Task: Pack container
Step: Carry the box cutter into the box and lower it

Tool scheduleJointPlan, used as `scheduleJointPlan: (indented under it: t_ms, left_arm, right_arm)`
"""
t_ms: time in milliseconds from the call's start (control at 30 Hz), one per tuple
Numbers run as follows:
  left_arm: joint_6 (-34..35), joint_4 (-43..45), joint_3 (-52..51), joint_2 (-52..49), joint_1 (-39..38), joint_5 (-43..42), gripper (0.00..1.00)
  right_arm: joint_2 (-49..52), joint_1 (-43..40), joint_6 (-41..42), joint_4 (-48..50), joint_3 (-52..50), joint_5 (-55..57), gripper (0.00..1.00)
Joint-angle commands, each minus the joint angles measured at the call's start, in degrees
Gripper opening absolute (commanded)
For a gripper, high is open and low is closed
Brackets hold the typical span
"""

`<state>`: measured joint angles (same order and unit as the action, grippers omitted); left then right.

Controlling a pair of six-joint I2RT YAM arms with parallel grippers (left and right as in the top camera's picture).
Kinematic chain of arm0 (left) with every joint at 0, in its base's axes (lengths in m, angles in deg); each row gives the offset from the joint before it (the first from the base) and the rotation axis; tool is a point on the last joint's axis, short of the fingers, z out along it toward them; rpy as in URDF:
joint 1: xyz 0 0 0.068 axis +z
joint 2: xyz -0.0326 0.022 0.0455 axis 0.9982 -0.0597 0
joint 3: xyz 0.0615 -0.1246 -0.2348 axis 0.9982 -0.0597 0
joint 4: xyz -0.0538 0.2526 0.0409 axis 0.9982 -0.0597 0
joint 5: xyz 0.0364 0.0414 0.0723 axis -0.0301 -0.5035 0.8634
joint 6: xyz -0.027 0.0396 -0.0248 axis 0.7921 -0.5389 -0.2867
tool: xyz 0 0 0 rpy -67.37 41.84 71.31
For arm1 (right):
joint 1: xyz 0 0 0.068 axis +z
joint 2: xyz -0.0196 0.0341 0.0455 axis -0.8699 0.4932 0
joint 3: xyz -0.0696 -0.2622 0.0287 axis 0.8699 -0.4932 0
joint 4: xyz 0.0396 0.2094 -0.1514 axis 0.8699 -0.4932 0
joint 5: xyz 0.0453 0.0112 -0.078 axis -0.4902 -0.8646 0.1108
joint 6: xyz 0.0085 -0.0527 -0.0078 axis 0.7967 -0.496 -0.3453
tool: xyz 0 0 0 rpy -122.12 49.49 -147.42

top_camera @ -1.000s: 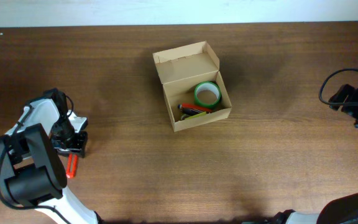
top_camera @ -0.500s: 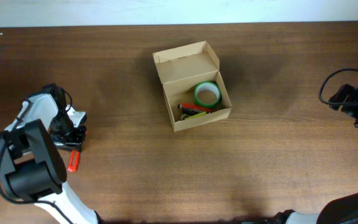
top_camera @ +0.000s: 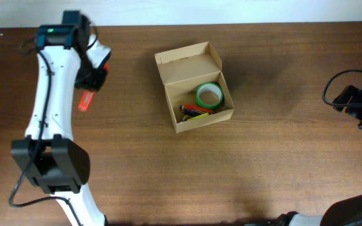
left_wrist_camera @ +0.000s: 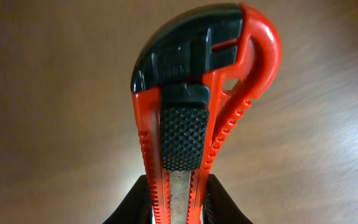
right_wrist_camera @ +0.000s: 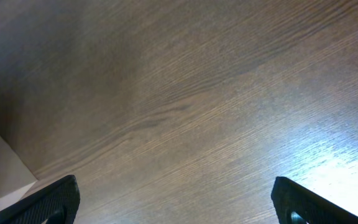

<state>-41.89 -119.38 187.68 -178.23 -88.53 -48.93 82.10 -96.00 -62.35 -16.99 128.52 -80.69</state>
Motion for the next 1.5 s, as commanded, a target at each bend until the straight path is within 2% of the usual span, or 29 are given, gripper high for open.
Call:
scheduleJointPlan:
  t_ms: [0,100,300,500,900,1467]
  left_arm:
    - [-1.16,0.07,8.28,0.04,-4.31,0.04,0.01]
    - [-2.58,0.09,14.64,0.00,-10.12,-0.94,0.01]
    - [-12.41,-0.09,14.84,-4.11,-23.74,-4.81,0.01]
    - [-16.68,-0.39,14.86,-12.15,-31.91,-7.17,0.01]
    - [-19.15,0.11,14.84,-19.56,-33.31,-8.66,0.01]
    - [-18.67,1.25,14.58,-27.67,-33.16,-13.25,0.01]
  right_arm:
    - [-0.44,-0.04,0.46,0.04,-0.31,-0.24,0.99]
    - [-0.44,-0.02,0.46,-0.07,-0.31,-0.42,0.99]
    - [-0.44,-0.02,0.46,-0.50,-0.31,-0.42,0.99]
    - [-0.44,-0.02,0.46,-0.50,-0.31,-0.44,0.99]
    - [-0.44,-0.02,0.46,-0.57,-0.31,-2.16,0.99]
    - [-0.44,1.14,0.44,0.04,-0.31,-2.10,0.99]
